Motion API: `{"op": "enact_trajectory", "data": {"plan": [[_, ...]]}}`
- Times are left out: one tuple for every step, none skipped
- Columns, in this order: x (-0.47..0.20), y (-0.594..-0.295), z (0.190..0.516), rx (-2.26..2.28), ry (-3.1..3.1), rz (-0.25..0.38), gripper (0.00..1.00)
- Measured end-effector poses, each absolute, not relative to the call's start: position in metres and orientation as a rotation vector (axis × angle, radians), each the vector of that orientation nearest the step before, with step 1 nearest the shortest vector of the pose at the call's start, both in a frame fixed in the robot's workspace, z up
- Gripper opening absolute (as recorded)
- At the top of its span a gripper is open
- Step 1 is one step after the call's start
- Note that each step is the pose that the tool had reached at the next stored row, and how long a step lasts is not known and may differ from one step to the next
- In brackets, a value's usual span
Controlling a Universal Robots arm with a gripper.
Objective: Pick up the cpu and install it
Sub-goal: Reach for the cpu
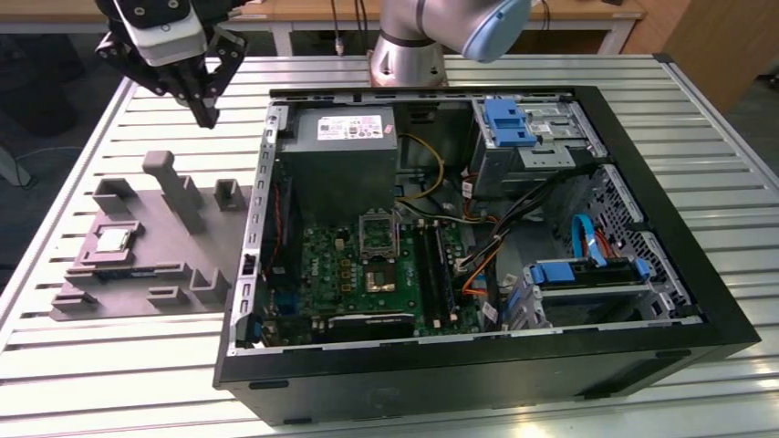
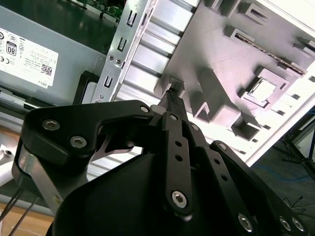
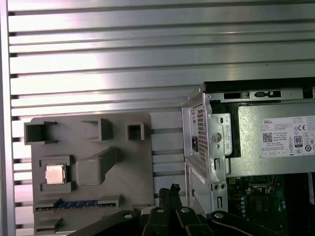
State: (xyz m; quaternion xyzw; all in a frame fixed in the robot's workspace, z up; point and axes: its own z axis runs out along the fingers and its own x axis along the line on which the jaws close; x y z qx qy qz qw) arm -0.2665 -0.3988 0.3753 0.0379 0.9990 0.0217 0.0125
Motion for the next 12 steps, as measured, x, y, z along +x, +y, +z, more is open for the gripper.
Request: {"op": "enact_trajectory", "data": {"plan": [[-0.267, -0.399, 0.375, 0.118, 3.114, 0.068, 0.11], [-0.267, -0.399, 0.375, 0.118, 3.114, 0.068, 0.11], [-0.267, -0.399, 0.375, 0.118, 3.114, 0.068, 0.11], [-0.268, -0.399, 0.375, 0.118, 3.114, 0.068, 0.11], [-0.269, -0.399, 0.375, 0.118, 3.114, 0.067, 0.11], [-0.270, -0.399, 0.375, 0.118, 3.114, 0.068, 0.11], [-0.271, -0.399, 0.375, 0.118, 3.114, 0.068, 0.11], [-0.273, -0.399, 0.374, 0.118, 3.114, 0.068, 0.11], [-0.274, -0.399, 0.374, 0.118, 3.114, 0.068, 0.11], [-0.276, -0.399, 0.374, 0.118, 3.114, 0.068, 0.11], [-0.278, -0.399, 0.374, 0.118, 3.114, 0.068, 0.11], [-0.281, -0.399, 0.373, 0.118, 3.114, 0.068, 0.11]]}}
